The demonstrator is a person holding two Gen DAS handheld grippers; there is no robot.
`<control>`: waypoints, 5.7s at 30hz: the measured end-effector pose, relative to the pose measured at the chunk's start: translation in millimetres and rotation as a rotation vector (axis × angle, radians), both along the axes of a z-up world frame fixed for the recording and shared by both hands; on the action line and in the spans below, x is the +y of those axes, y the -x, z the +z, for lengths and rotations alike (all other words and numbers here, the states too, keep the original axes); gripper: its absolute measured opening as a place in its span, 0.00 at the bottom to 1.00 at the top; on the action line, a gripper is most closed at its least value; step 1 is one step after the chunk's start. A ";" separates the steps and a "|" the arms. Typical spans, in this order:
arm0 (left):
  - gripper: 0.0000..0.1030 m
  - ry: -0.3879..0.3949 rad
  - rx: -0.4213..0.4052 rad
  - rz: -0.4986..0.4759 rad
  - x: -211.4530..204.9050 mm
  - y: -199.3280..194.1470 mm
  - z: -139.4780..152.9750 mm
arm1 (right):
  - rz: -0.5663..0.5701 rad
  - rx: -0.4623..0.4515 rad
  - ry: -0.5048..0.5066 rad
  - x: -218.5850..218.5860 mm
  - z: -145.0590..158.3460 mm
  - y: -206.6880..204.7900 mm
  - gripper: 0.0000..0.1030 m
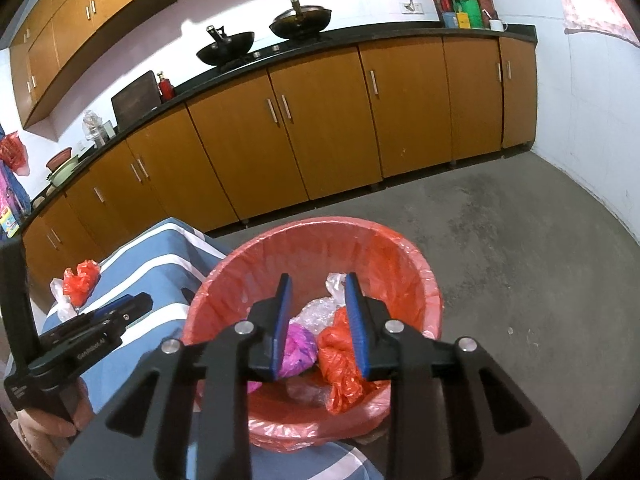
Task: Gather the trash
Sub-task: 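Carry both bags over the red wastebasket and open both tools to drop them, then return to the table and grasp a long clear plastic bag with the right tool, then grasp the last red bag with the left tool while the right tool holds the clear bag, then carry both bags over the red wastebasket and open both tools to drop them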
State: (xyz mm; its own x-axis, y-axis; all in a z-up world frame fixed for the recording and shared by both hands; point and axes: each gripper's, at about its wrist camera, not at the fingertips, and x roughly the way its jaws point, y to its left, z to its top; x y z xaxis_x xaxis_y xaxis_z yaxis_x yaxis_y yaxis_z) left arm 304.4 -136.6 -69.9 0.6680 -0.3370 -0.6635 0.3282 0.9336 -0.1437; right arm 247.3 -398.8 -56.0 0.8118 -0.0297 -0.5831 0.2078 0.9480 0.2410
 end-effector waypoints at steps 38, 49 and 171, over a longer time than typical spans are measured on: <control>0.49 -0.110 -0.109 0.801 435.9 49.1 -19.8 | 0.761 0.119 0.084 475.5 -51.6 -137.6 0.33; 0.53 -0.080 -0.125 0.776 420.6 33.5 -16.6 | 0.781 0.153 0.130 468.2 -70.2 -139.0 0.02; 0.10 0.026 -0.154 0.043 85.1 8.4 74.8 | 0.004 0.064 -0.023 64.1 29.3 -22.2 0.02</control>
